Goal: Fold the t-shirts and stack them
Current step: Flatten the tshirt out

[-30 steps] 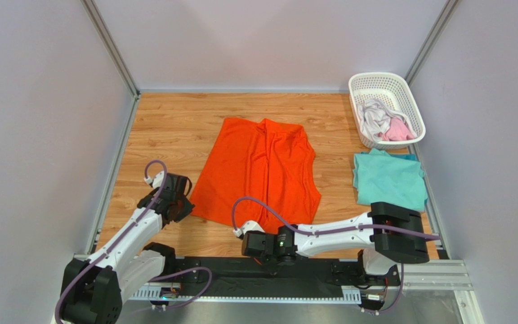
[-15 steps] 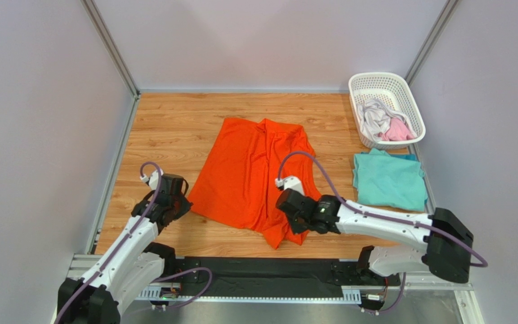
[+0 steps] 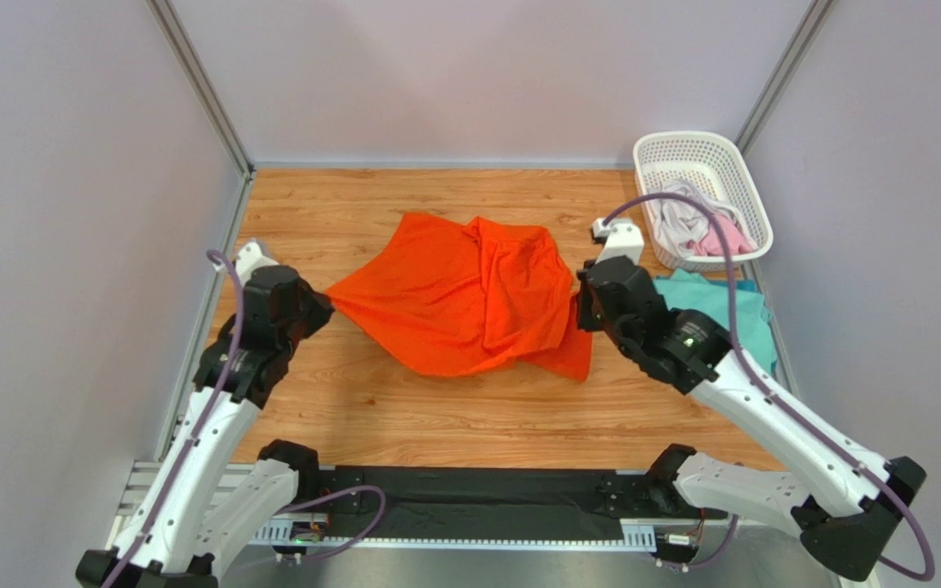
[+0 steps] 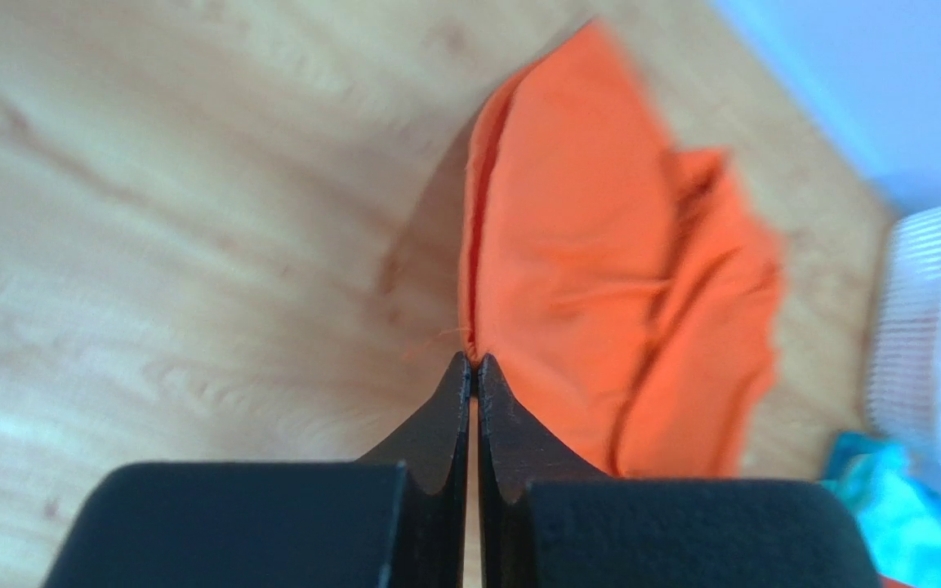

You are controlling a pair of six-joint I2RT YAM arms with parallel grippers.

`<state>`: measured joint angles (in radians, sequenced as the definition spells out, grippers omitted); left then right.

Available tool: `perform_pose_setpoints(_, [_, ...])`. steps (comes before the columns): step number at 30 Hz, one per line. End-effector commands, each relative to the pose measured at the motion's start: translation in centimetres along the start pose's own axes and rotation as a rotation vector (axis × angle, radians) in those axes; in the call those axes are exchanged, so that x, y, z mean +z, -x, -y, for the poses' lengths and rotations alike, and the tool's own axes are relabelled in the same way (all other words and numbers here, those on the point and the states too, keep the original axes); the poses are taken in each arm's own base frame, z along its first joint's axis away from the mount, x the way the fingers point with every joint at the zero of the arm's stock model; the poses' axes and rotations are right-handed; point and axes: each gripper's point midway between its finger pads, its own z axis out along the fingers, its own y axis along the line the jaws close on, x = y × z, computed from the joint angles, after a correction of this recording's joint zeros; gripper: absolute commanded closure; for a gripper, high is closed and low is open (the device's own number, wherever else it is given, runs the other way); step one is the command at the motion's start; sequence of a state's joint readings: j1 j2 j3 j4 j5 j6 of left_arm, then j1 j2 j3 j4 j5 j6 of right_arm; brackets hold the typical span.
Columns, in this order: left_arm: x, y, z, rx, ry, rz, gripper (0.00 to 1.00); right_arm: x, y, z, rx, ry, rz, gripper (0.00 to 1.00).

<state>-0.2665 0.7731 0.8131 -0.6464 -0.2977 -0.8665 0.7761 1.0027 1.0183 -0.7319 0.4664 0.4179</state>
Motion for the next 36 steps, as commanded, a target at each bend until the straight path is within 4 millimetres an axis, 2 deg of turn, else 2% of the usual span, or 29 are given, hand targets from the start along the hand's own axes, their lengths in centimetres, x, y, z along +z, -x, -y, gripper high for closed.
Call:
perform_pose_setpoints(1, [-4.5, 5.9, 2.7, -0.001, -0.095, 0.161, 1.00, -5.3, 9.3, 0.9, 0.008, 0.002, 0.252, 1.00])
perform_pose_setpoints(2, [-6.5, 7.8, 3.8, -0.026, -0.147, 0.216, 1.00, -6.4, 10.5, 1.2, -0.002, 0.007, 0.286, 1.00])
perform_pose_setpoints(3, [-7.6, 8.7, 4.1, -0.042, -0.168, 0.241, 1.00, -8.4, 12.8, 1.3, 0.018, 0.023, 0.346, 1.00])
perform_pose_setpoints(4, [-8.7, 9.6, 4.6, -0.056, -0.197, 0.268, 1.00, -9.4, 13.7, 1.5, 0.021, 0.029, 0.372, 1.00])
perform_pose_setpoints(5, [-11.1, 11.3, 5.4, -0.075, -0.251, 0.320, 1.00, -10.7, 14.8, 1.7, 0.024, 0.044, 0.404, 1.00])
perform_pose_setpoints(6, [-12.4, 12.2, 5.8, -0.078, -0.280, 0.345, 1.00, -12.7, 16.4, 1.9, 0.024, 0.068, 0.445, 1.00])
perform_pose_setpoints(7, [-13.6, 12.9, 6.4, -0.078, -0.315, 0.363, 1.00, -13.9, 17.2, 1.9, 0.017, 0.091, 0.469, 1.00])
perform_pose_setpoints(9, [-17.5, 15.0, 7.7, -0.076, -0.409, 0.422, 1.00, -16.0, 18.2, 1.4, -0.023, 0.160, 0.504, 1.00])
perform_pose_setpoints(10, [-18.8, 15.6, 8.1, -0.075, -0.443, 0.439, 1.00, -18.1, 19.7, 1.4, -0.013, 0.196, 0.550, 1.00])
perform_pose_setpoints(11, [-21.4, 16.9, 8.8, -0.072, -0.497, 0.483, 1.00, -19.1, 20.1, 1.3, -0.018, 0.222, 0.562, 1.00])
perform_pose_setpoints(12, [-22.9, 17.3, 9.5, -0.060, -0.546, 0.490, 1.00, -20.2, 20.2, 0.8, -0.042, 0.272, 0.564, 1.00])
perform_pose_setpoints(13, [-24.0, 17.8, 9.9, -0.054, -0.575, 0.502, 1.00, -22.2, 21.3, 0.9, -0.033, 0.309, 0.609, 1.00])
perform_pose_setpoints(14, [-26.6, 18.9, 10.3, -0.052, -0.624, 0.544, 1.00, -23.4, 21.7, 0.6, -0.037, 0.352, 0.626, 1.00])
perform_pose_setpoints(15, [-27.9, 19.3, 10.6, -0.045, -0.657, 0.555, 1.00, -24.6, 22.0, 0.8, -0.036, 0.370, 0.652, 1.00])
perform_pose_setpoints(16, [-30.2, 20.2, 10.8, -0.049, -0.694, 0.592, 1.00, -26.7, 22.9, 1.2, -0.022, 0.397, 0.701, 1.00])
perform_pose_setpoints(19, [-32.9, 20.9, 11.0, -0.029, -0.741, 0.620, 1.00, -30.0, 23.9, 1.0, -0.049, 0.481, 0.773, 1.00])
perform_pose_setpoints(20, [-34.2, 21.2, 11.0, -0.029, -0.765, 0.642, 1.00, -31.8, 24.4, 0.8, -0.058, 0.531, 0.812, 1.00])
perform_pose_setpoints(22, [-35.2, 21.2, 10.9, -0.023, -0.788, 0.651, 1.00, -32.6, 25.0, 0.3, -0.074, 0.558, 0.827, 1.00])
perform_pose_setpoints(23, [-35.7, 21.3, 10.9, -0.025, -0.800, 0.657, 1.00, -34.1, 25.7, 0.6, -0.077, 0.572, 0.867, 1.00])
perform_pose_setpoints(25, [-35.8, 21.6, 10.9, -0.021, -0.791, 0.668, 1.00, -33.2, 26.5, -0.1, -0.100, 0.559, 0.850, 1.00])
perform_pose_setpoints(28, [-35.0, 22.2, 10.7, -0.023, -0.749, 0.684, 1.00, -33.2, 28.5, 0.6, -0.113, 0.475, 0.897, 1.00])
perform_pose_setpoints(29, [-34.4, 22.3, 10.8, -0.021, -0.728, 0.680, 1.00, -31.6, 29.6, 0.7, -0.115, 0.400, 0.889, 1.00])
perform_pose_setpoints(30, [-33.7, 22.7, 10.5, -0.030, -0.692, 0.689, 1.00, -31.2, 30.3, 0.8, -0.132, 0.363, 0.898, 1.00])
perform_pose_setpoints(31, [-32.1, 22.9, 10.8, -0.021, -0.647, 0.678, 1.00, -30.4, 30.9, 1.0, -0.140, 0.319, 0.901, 1.00])
perform_pose_setpoints(32, [-31.0, 23.4, 10.4, -0.036, -0.590, 0.687, 1.00, -28.4, 32.1, 1.2, -0.149, 0.221, 0.895, 1.00])
perform_pose_setpoints(33, [-29.8, 23.6, 10.3, -0.037, -0.550, 0.684, 1.00, -27.3, 32.5, 1.0, -0.170, 0.186, 0.882, 1.00])
perform_pose_setpoints(34, [-27.2, 23.6, 10.7, -0.018, -0.490, 0.654, 1.00, -25.7, 32.7, 0.7, -0.191, 0.149, 0.858, 1.00])
perform_pose_setpoints(35, [-25.7, 23.6, 10.6, -0.010, -0.447, 0.644, 1.00, -24.4, 33.1, 0.4, -0.197, 0.117, 0.848, 1.00])
perform_pose_setpoints(36, [-23.9, 24.0, 10.1, -0.014, -0.369, 0.652, 1.00, -21.8, 33.5, 0.2, -0.207, 0.083, 0.813, 1.00])
